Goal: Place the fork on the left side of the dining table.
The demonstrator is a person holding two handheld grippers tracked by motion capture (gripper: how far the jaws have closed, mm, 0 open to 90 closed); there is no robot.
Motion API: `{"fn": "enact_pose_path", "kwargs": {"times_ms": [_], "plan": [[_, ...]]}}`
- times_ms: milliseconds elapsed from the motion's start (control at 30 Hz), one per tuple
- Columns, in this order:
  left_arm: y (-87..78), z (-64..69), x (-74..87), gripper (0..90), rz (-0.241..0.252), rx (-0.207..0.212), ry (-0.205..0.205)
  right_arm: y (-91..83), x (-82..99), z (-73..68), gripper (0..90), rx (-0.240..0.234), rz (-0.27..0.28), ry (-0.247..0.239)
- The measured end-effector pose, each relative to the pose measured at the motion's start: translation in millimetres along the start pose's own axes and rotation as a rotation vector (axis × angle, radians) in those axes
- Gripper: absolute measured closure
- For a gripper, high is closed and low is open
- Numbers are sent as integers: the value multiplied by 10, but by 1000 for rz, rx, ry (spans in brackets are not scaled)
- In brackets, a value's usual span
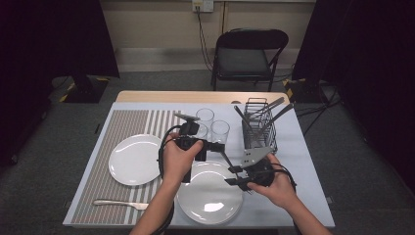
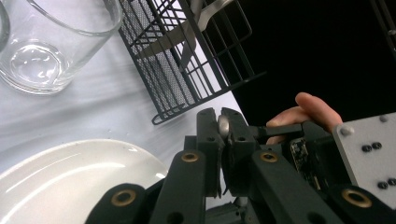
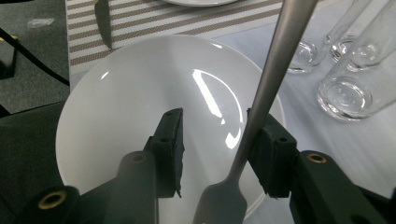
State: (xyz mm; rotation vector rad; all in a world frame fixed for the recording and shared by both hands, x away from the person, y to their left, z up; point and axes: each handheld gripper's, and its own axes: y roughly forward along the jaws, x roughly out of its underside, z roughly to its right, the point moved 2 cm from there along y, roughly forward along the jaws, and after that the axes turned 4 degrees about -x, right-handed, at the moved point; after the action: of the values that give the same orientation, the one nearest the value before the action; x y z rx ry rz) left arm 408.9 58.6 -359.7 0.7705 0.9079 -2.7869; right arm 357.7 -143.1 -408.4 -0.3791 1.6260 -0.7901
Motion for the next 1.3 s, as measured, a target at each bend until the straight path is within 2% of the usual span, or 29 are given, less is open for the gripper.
{"fn": "enact_pose_path", "kwargs": {"times_ms": [67, 367, 500, 567, 700, 733, 800, 833, 1000, 1033, 1167, 1233, 1267, 1300], "plan": [[-13, -7, -11, 871, 6, -3, 10, 22, -22, -23, 564, -1, -1, -3], [-95, -16, -37, 871, 20, -17, 6, 107, -115, -74, 538, -21, 19, -16], [-132, -3, -43, 871, 29, -11, 9, 99, -116, -63, 466, -25, 32, 4], [-144, -7, -47, 871, 23, -16, 25, 80, -108, -52, 406, -13, 36, 14], [-187, 3, -54, 871, 27, -21, 25, -37, -85, -4, 343, 1, 78, 44], [-201, -7, -59, 871, 28, -23, 37, -72, -78, 4, 316, 13, 88, 46], [-213, -3, -60, 871, 31, -28, 28, -110, -68, 13, 301, 22, 92, 45], [-243, -10, -63, 871, 32, -32, 26, -192, -32, 31, 278, 38, 105, 49], [-352, -49, -84, 871, 49, -43, 26, -319, 113, 61, 244, 62, 113, 71], [-366, -48, -86, 871, 53, -44, 13, -334, 153, 63, 241, 64, 112, 79], [-456, -94, -99, 871, 62, -74, 23, -358, 304, 63, 215, 65, 99, 88], [-488, -111, -102, 871, 69, -81, 24, -372, 385, 62, 197, 69, 93, 89], [-501, -110, -101, 871, 71, -79, 11, -377, 406, 64, 195, 73, 92, 90], [-515, -125, -103, 871, 72, -83, 19, -385, 432, 67, 189, 76, 93, 91]]}}
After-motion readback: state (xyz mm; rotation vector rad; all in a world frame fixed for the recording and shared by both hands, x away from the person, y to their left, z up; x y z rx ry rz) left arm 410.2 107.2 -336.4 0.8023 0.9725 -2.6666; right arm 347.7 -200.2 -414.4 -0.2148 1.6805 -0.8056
